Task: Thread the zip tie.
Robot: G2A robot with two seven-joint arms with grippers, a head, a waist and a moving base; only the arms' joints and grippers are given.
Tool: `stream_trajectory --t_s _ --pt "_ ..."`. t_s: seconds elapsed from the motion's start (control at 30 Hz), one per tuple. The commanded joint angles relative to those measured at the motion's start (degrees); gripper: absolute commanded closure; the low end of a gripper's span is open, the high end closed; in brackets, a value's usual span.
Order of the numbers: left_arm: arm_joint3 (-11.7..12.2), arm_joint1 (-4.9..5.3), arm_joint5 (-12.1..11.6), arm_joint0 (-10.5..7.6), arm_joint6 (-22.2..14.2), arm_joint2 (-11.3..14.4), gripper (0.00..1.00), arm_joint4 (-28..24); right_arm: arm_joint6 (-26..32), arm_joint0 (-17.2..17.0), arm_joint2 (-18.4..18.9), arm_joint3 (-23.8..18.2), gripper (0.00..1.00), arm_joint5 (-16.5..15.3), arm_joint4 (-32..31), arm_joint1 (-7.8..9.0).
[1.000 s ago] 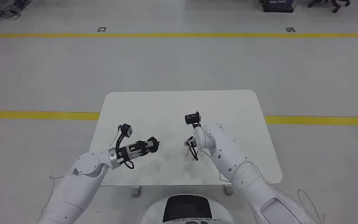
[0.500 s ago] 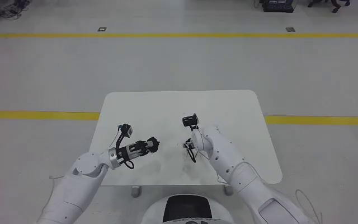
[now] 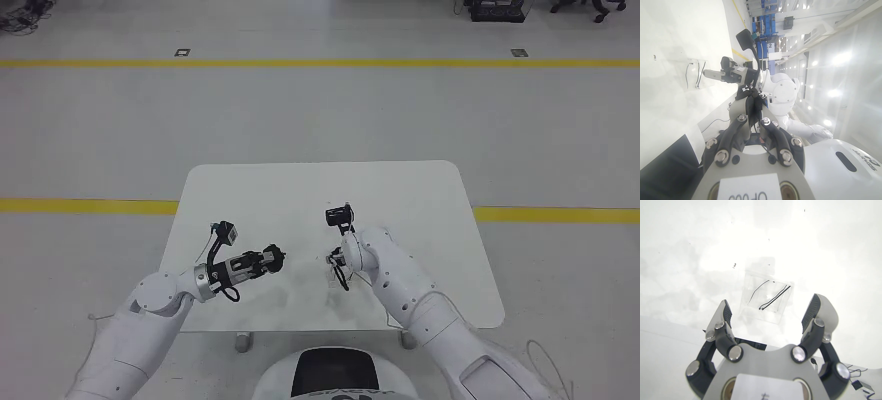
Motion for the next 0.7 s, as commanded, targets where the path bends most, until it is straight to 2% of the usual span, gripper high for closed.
stream_trajectory --t_s 0.0,0.3,0.33,0.43,0.47,0.67 --pt "0.00 0.00 0.00 0.00 0.00 0.00 1.00 0.00 0.46 0.21 0.06 0.53 0.00 -0.01 -0.09 -0.31" --pt "0.00 0.00 0.00 0.00 0.00 0.00 1.00 0.00 2.70 0.31 2.94 2.06 0.00 -0.01 -2.27 -2.36" --pt "0.00 0.00 0.00 0.00 0.00 0.00 1.00 0.00 3.01 0.28 3.23 2.11 0.12 -0.01 -2.65 -2.59" --pt "0.00 0.00 0.00 0.00 0.00 0.00 1.00 0.00 3.64 0.07 4.05 2.29 0.33 -0.01 -3.78 -3.33" --pt "0.00 0.00 0.00 0.00 0.00 0.00 1.00 0.00 3.71 -0.04 4.36 2.27 0.51 -0.01 -4.10 -3.62" --pt "0.00 0.00 0.00 0.00 0.00 0.00 1.00 0.00 3.76 -0.69 5.20 2.00 0.61 -0.01 -5.44 -4.83"
